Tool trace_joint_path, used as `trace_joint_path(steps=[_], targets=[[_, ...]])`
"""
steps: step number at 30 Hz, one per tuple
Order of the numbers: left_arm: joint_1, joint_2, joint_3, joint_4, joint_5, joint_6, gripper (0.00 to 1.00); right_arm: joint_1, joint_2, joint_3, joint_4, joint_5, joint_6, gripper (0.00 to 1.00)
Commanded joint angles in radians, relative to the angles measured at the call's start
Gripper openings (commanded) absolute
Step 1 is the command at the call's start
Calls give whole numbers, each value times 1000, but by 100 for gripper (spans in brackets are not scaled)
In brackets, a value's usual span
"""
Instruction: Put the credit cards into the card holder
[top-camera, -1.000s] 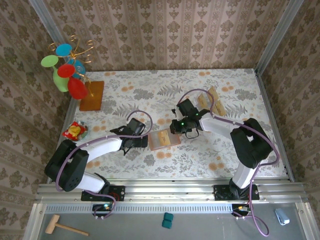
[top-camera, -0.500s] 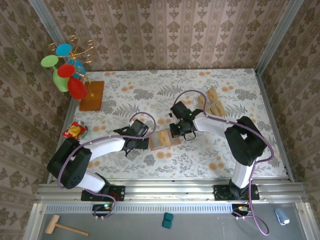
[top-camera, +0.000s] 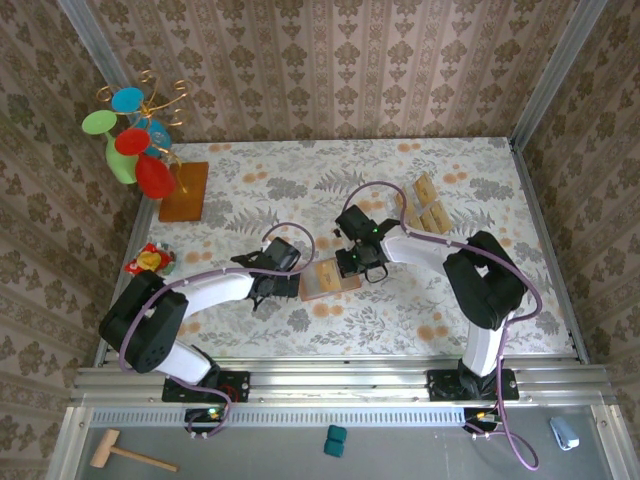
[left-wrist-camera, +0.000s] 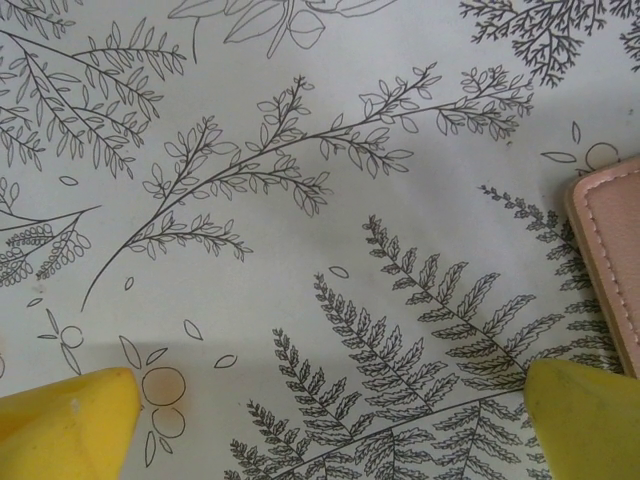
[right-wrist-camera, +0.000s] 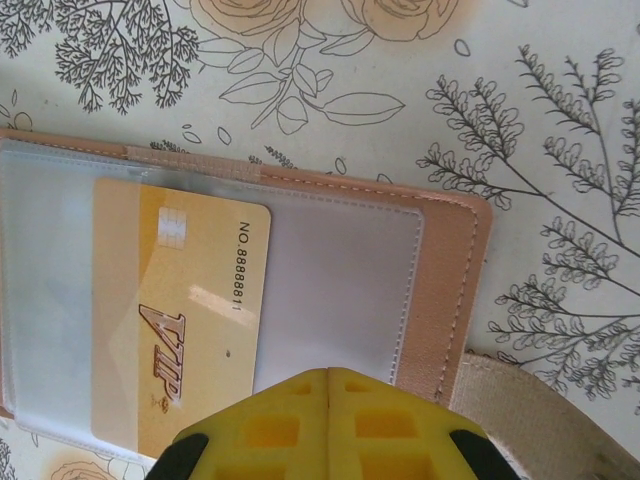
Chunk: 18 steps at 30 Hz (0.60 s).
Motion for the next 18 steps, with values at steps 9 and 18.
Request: trace_joint_path(steps=[9,18], targets=[[-9,26,18,-13,-13,19,100,27,71,58,-13,4,-6,2],[-9,35,17,2,-5,20,100,41,85,73,-10,-8,4,1]])
